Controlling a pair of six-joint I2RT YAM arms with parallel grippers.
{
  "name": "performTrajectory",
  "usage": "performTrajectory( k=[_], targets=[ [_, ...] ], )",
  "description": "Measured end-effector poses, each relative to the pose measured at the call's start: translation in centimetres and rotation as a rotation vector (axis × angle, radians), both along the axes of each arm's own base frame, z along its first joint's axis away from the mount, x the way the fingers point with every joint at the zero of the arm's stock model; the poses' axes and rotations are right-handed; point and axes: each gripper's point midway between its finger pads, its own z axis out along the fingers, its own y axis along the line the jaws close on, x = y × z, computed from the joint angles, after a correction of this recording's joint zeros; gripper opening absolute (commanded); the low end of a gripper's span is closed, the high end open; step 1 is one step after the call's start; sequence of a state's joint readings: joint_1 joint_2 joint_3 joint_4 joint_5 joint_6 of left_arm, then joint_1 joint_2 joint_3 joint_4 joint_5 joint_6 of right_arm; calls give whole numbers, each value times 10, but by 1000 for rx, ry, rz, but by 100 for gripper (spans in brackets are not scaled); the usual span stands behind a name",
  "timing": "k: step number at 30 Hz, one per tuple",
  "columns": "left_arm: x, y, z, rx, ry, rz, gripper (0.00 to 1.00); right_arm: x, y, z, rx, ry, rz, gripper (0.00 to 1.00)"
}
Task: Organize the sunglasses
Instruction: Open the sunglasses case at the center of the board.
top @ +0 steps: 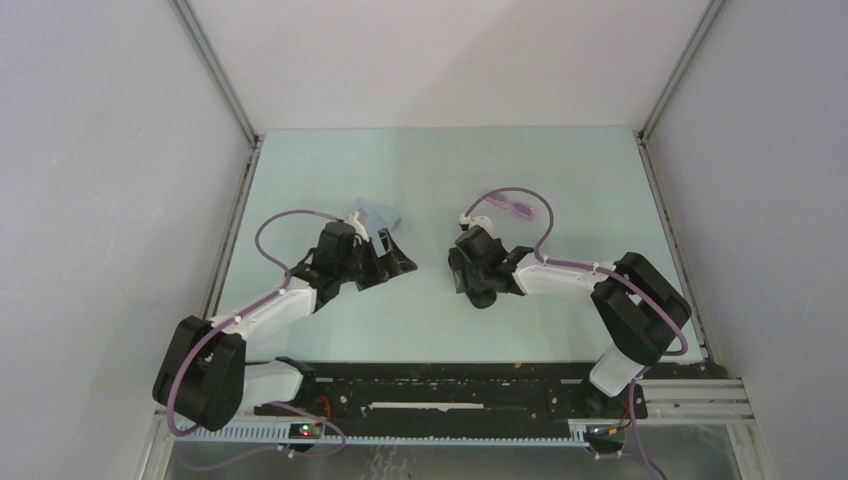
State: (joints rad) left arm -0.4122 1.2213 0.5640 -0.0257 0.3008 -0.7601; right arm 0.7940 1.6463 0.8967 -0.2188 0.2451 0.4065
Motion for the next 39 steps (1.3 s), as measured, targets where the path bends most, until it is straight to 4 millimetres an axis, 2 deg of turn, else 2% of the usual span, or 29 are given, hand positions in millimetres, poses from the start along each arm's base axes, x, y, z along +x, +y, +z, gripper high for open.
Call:
performTrajectory(
  k=[10, 14, 17, 21, 27, 34, 39],
  targets=[
    [-3, -3, 1, -15, 6, -21, 100, 0, -3, -2, -12, -4, 2, 84],
    [-3, -4, 2, -17, 6, -24, 100, -3, -6, -5, -28, -1, 17, 91],
    [-3, -5, 4, -23, 5, -30, 100, -5, -9, -9, -45, 3, 31, 91],
    [-1, -7, 8, -30, -2, -35, 100, -7, -11, -9, -50, 0, 40, 83],
    [-1, -8, 5, -28, 9, -40, 100, -6, -10, -7, -48, -8, 48, 61],
    [-1, -10, 5, -27, 10, -42, 100, -12, -6, -2, -10, 9, 66, 50],
    [5, -11, 12, -32, -9, -31, 100, -19, -3, 29, 172, 37, 88, 46]
  ],
)
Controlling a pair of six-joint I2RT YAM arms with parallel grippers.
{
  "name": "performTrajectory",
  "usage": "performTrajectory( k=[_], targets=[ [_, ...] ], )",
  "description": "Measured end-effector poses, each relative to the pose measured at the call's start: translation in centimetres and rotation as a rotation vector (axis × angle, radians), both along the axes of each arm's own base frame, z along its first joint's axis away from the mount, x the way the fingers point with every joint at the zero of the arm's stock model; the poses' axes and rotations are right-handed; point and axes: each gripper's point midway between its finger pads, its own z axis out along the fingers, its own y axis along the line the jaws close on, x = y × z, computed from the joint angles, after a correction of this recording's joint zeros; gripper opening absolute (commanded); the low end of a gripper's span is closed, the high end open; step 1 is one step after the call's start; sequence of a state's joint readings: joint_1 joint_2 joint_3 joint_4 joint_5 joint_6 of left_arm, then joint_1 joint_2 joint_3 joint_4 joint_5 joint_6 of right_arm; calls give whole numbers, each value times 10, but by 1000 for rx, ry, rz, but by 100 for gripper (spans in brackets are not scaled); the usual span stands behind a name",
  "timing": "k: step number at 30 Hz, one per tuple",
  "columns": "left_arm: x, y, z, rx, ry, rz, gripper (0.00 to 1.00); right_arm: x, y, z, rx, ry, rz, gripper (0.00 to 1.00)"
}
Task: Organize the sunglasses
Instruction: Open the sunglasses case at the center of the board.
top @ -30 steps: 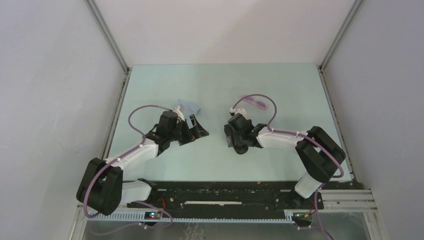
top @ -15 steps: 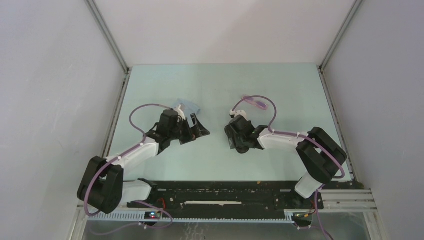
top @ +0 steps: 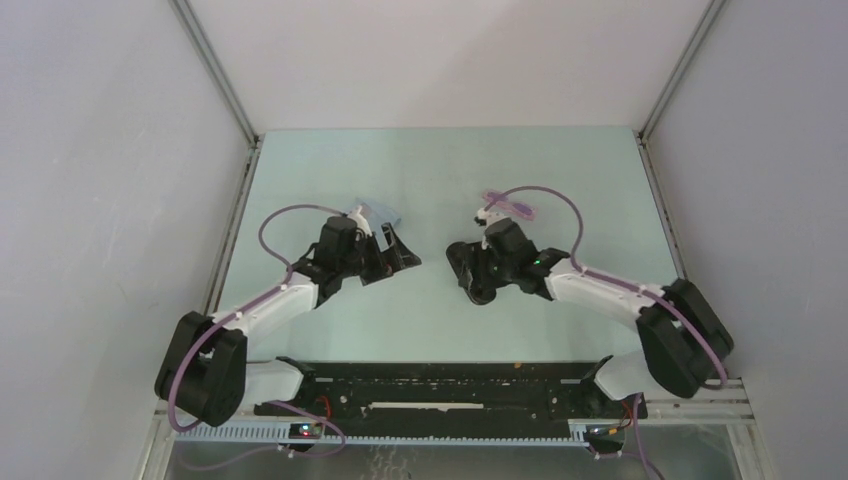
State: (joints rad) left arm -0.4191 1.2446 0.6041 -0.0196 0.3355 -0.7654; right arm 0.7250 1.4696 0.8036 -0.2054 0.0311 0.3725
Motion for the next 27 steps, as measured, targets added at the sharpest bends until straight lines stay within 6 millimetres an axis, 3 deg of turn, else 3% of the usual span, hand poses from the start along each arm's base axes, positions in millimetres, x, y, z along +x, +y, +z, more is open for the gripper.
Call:
performTrajectory(
  k=[4, 8, 13, 20, 27],
  targets=[
    [5, -7, 12, -51, -32, -1, 100, 4, 3, 40, 201, 15, 5, 46],
    [11, -22, 46, -176, -124, -39, 100, 7, 4, 73, 402, 61, 20, 46],
    [10, -37, 84, -316, -227, -109, 100, 0, 9, 100, 607, 149, 67, 47],
    [0, -48, 108, -452, -280, -178, 100, -20, 28, 139, 813, 245, 200, 46],
    [-1, -52, 116, -503, -302, -202, 100, -25, 37, 142, 910, 359, 230, 43]
  ],
)
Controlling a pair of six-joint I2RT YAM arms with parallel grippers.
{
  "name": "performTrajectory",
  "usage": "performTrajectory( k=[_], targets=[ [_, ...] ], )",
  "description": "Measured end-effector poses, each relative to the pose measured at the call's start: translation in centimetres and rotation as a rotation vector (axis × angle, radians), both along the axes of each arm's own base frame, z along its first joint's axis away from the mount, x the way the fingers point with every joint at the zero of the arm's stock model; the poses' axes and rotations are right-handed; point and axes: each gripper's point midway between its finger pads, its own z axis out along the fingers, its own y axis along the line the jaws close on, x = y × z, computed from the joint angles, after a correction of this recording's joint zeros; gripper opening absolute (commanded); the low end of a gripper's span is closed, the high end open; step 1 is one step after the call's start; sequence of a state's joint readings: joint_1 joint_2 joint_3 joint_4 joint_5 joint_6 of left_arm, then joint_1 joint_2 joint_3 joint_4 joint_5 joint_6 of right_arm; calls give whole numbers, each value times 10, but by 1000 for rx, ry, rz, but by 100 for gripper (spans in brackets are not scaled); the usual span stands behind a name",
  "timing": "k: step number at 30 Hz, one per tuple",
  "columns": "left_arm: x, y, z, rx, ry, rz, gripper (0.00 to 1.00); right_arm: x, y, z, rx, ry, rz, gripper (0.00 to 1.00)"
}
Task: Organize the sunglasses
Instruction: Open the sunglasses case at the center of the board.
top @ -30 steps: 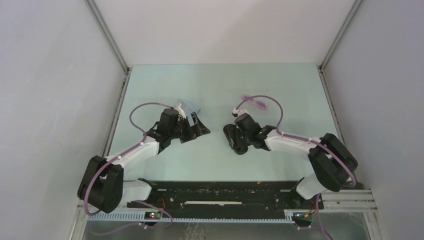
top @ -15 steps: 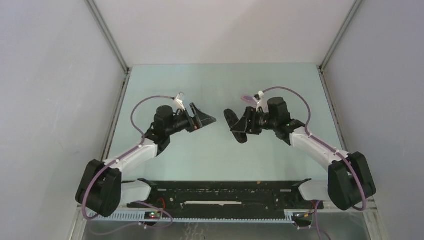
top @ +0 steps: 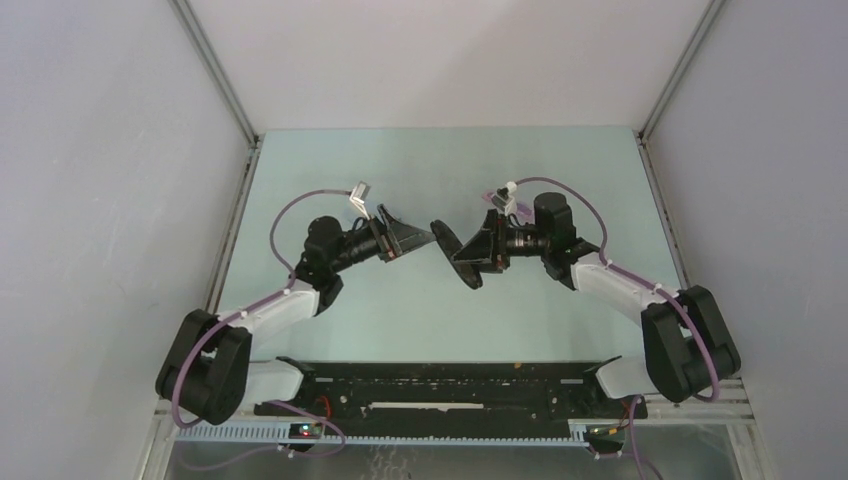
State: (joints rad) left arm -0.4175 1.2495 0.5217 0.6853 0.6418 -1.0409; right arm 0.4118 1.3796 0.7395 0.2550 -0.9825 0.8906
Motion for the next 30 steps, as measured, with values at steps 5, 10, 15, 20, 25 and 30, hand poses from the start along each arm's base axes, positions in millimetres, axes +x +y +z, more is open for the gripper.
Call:
performTrajectory(
  k=[5, 10, 15, 20, 25, 30],
  targets=[
    [-3, -2, 1, -16, -13, -21, 100, -3, 2, 0, 35, 51, 10, 43],
    [-4, -6, 1, -40, -7, -36, 100, -2, 5, 15, 84, 37, 19, 43],
    [-3, -12, -1, -98, 20, -48, 100, -3, 11, 21, 115, 44, 37, 43],
    [-4, -16, 2, -154, 33, -66, 100, -5, 14, 19, 120, 69, 48, 43],
    [-7, -17, 12, -186, 10, -78, 99, -5, 15, 20, 125, 64, 50, 43],
    [-7, -17, 16, -200, 2, -81, 94, -7, 17, 20, 125, 62, 57, 43]
  ],
)
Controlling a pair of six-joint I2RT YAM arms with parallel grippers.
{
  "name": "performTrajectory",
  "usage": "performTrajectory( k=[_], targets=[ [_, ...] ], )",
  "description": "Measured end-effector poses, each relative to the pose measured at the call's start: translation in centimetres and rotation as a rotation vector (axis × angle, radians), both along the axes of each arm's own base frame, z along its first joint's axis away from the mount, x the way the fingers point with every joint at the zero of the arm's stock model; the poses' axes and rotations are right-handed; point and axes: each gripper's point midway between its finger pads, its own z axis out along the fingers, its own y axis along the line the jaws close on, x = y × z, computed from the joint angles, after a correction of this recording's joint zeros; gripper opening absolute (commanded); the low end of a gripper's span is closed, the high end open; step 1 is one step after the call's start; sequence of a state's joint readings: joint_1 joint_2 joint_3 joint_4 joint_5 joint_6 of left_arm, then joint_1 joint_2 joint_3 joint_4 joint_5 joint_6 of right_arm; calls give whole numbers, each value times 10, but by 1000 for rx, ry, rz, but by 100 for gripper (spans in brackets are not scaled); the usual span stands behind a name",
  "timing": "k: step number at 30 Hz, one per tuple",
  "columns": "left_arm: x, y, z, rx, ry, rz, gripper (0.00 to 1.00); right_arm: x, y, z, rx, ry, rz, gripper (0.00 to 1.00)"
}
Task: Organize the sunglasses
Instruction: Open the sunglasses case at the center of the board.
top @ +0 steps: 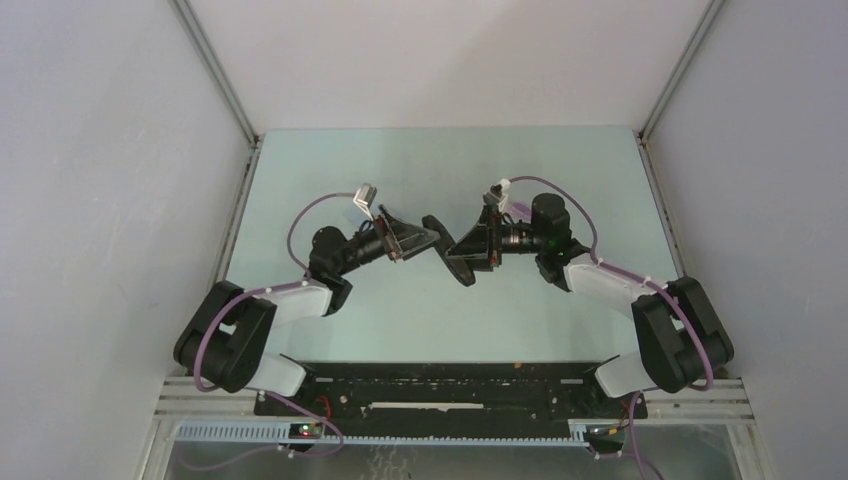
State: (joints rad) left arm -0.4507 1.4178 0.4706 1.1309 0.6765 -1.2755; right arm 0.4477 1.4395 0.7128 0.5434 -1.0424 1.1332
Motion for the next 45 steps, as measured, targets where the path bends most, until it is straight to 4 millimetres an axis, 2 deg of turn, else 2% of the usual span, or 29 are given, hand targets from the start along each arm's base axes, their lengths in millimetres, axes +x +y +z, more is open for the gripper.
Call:
performTrajectory(
  k=[10, 17, 21, 22, 26, 29, 34, 38, 45],
  targets=[
    [-1, -2, 0, -5, 5, -7, 76, -3, 1, 0, 1, 1, 13, 42],
    [-2, -2, -3, 2, 24, -9, 37, -3, -1, -1, -8, -17, 9, 43],
    [-3, -4, -6, 9, 32, -16, 25, -4, -5, -2, -14, -9, -1, 44],
    [-4, -4, -7, 11, 36, -20, 22, -5, -6, -3, -15, -7, -2, 47],
    [-5, -5, -9, 17, 46, -28, 18, -6, -8, -5, -20, -3, -10, 70],
    [-6, -6, -10, 20, 49, -33, 15, -5, -10, -5, -16, 2, -18, 79],
    [-6, -5, -14, 37, 45, -30, 4, -1, -22, -4, 15, 31, -48, 82],
    [-6, -5, -14, 42, 46, -29, 0, -1, -24, -1, 26, 34, -46, 83],
    [-9, -4, -12, 54, 38, -33, 0, -9, -18, -1, 26, 11, -14, 85]
  ],
)
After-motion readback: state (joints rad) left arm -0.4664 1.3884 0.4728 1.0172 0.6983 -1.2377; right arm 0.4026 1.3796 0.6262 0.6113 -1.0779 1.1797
